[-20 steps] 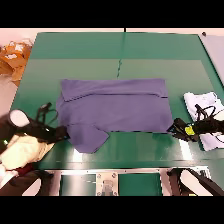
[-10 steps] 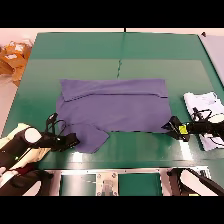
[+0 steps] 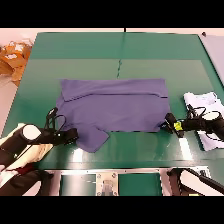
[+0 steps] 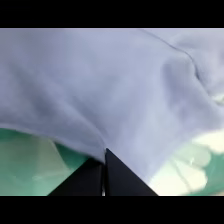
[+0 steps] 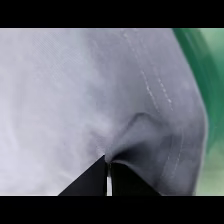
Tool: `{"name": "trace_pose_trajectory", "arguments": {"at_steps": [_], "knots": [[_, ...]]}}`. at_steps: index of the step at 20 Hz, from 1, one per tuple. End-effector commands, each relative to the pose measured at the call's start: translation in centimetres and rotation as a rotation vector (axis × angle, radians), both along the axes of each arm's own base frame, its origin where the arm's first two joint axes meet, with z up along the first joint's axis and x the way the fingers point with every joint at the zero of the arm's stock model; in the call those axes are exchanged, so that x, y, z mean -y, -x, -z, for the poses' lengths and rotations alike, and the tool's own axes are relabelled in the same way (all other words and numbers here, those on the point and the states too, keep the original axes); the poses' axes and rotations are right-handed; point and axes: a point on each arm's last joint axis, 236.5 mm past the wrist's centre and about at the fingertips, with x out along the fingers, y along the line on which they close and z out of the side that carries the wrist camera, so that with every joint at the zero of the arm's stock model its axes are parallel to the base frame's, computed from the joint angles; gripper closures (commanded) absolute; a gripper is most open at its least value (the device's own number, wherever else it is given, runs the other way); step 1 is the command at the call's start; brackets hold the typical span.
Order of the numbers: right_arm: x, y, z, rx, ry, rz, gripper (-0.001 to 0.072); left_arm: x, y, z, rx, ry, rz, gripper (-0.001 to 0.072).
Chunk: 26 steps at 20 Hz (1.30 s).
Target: Fold the shirts.
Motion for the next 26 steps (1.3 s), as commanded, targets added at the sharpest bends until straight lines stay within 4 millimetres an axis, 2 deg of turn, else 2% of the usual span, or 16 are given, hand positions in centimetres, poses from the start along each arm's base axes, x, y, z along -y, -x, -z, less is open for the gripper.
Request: {"name": "trace_pose_trajectory", "arguments": {"at_steps": [1,4,7,9,10,12,14,15,18,20,22,26], "knots": [[0.8,1.6,-0.8,-0.026,0.040,-0.097,0.0696,-0.3,0.8,-2.5,-0.005,-0.052,0.158,0.0689],[2.1,3.0,-1.9,-0.033,0.089,-0.118,0.0696,-1.0,1.0,-4.1,-0.012,-0.097,0.226,0.0689],[3.5,4.8,-2.7,-0.076,0.157,-0.117,0.0696,-0.9,2.1,-4.5,-0.051,-0.092,0.261,0.0689],[3.9,4.9,-3.2,-0.066,0.183,-0.112,0.0696,-0.8,1.8,-4.7,-0.035,-0.093,0.269,0.0689],[3.8,4.4,-3.7,-0.045,0.182,-0.105,0.0696,-0.7,1.0,-5.3,-0.001,-0.093,0.264,0.0689],[4.0,2.3,-5.4,0.020,0.179,-0.087,0.0696,-0.3,-2.5,-8.0,0.134,-0.092,0.235,0.0689],[3.7,-1.2,-8.3,0.146,0.168,-0.077,0.0695,0.0,-6.9,-11.4,0.321,-0.099,0.209,0.0689],[3.6,-3.0,-9.7,0.202,0.171,-0.077,0.0696,0.0,-8.4,-12.3,0.368,-0.107,0.199,0.0688],[3.6,-7.7,-12.0,0.293,0.203,-0.106,0.0696,-0.4,-12.4,-12.0,0.385,-0.170,0.208,0.0688],[4.2,-10.6,-12.4,0.308,0.207,-0.111,0.0696,-0.7,-15.5,-11.8,0.397,-0.209,0.208,0.0688],[4.8,-13.5,-12.2,0.310,0.198,-0.110,0.0696,-0.8,-18.8,-11.9,0.410,-0.236,0.203,0.0688],[4.9,-19.1,-10.3,0.317,0.162,-0.103,0.0695,-1.5,-25.7,-11.4,0.412,-0.235,0.157,0.0688]]}}
